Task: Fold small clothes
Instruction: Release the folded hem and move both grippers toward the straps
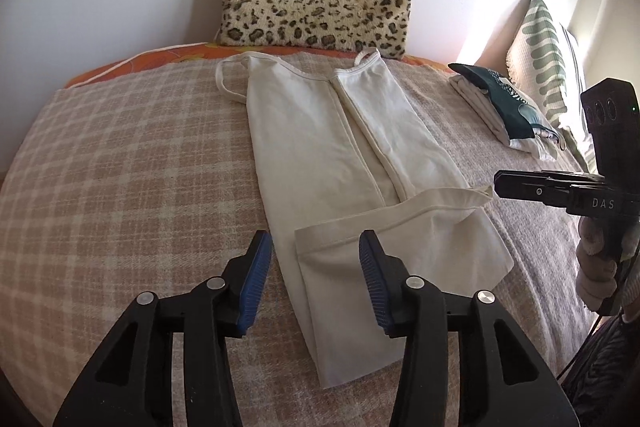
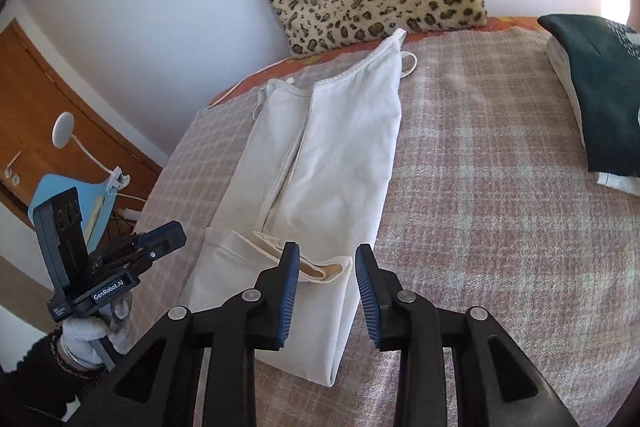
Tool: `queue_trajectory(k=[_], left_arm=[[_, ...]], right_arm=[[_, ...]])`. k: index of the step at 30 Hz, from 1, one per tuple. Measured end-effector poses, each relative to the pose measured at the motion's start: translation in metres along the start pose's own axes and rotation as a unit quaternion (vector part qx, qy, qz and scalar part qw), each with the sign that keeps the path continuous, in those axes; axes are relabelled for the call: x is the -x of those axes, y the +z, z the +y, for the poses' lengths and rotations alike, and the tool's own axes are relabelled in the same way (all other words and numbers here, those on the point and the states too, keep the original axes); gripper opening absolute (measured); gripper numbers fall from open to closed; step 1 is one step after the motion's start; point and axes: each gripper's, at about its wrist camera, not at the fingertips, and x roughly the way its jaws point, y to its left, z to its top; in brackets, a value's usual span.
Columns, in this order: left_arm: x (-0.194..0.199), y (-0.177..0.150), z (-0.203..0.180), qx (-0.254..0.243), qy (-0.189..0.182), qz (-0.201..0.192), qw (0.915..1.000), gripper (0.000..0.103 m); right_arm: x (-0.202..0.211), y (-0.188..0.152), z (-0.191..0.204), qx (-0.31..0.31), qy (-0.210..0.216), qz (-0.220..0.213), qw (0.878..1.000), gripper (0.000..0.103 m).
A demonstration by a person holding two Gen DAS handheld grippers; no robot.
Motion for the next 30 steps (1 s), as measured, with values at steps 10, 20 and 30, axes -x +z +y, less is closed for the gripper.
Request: queue_trajectory(k=[10,20,30], left_arm=[[-0.026,-0.004,0.003,-0.028,0.112,-0.004,0.9933,0.051],[-0.001,0.006,0.009,-0.021,0.065,-0.038,0.997,0.055],[-0.03,-0.013,-0.026,-0.119,0.075,-0.017,0.9899,0.019]], right_arm=[[-0.041,-0.014,0.025,0.164,-0.149,0.027,0.975,0.044],[-0.025,0.001,0.009,0.114,-0.101,-0.013,0.988,0.053],[-0.063,-0.007,0.016,0.152,-0.111,0.045,0.981,0.031]])
